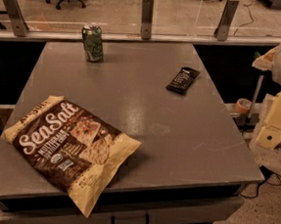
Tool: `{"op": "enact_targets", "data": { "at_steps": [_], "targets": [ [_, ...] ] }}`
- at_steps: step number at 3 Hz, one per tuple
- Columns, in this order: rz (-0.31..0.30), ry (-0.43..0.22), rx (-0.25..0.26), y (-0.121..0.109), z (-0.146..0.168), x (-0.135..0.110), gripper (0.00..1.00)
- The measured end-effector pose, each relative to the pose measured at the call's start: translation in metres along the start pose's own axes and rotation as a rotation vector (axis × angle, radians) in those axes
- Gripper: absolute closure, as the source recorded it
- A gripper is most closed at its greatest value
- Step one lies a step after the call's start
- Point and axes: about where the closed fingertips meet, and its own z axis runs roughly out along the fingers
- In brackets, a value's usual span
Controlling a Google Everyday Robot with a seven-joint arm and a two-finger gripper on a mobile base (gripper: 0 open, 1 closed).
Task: Move rxbar chocolate near green can
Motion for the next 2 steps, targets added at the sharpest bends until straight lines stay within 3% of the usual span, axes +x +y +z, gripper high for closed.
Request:
{"op": "enact_targets", "data": {
  "at_steps": [2],
  "targets": [
    [-0.015,-0.02,0.002,-0.011,0.006,-0.004,0.0]
  ]
}}
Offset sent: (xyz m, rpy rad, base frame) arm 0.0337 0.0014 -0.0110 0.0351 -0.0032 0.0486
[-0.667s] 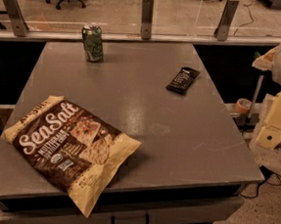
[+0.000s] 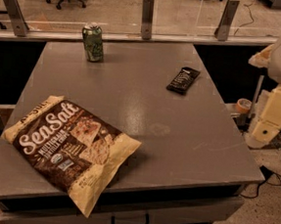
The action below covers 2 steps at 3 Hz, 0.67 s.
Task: Move rxbar chocolate near green can
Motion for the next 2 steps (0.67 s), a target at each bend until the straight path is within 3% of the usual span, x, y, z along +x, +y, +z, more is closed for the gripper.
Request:
{"op": "enact_targets", "data": {
  "at_steps": [1,2],
  "targets": [
    [-0.009,-0.066,0.0,-0.031,0.031,-0.017,0.0],
    [0.025,-0.176,0.015,-0.075,0.074,-0.042,0.0]
  ]
}}
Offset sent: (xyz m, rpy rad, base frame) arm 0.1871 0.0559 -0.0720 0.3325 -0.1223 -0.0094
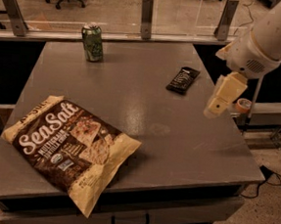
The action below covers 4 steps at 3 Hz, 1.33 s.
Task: Move rxbar chocolate near green can
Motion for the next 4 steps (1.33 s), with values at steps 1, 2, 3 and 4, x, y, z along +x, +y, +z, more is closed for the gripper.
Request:
{"op": "enact_targets", "data": {
  "at_steps": [1,2,3,4],
  "targets": [
    [0.074,-0.115,0.04,-0.047,0.045,-0.017,0.0],
    [0.171,-0.202,0.062,-0.088,0.08,-0.03,0.0],
    [0.31,-0.258,0.036,-0.114,0.115,-0.027,0.0],
    [0.435,-0.285,-0.02,-0.122,0.146,-0.023,0.0]
  ]
}}
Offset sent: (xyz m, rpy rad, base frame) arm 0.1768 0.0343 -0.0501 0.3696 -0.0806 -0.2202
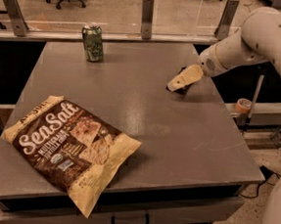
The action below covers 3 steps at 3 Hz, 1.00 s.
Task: Move rxbar chocolate near green can
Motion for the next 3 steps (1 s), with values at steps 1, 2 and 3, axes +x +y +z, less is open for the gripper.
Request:
{"op": "enact_targets", "data": {
  "at_steps": [1,2,3],
  "targets": [
    [0.064,0.003,-0.03,0.0,0.016,0.006,0.18],
    [0.079,-0.015,-0.049,0.003,0.017,0.007,0.41],
    [0.039,-0.056,-0.055,0.009,0.002,-0.002,0.64]
  ]
}}
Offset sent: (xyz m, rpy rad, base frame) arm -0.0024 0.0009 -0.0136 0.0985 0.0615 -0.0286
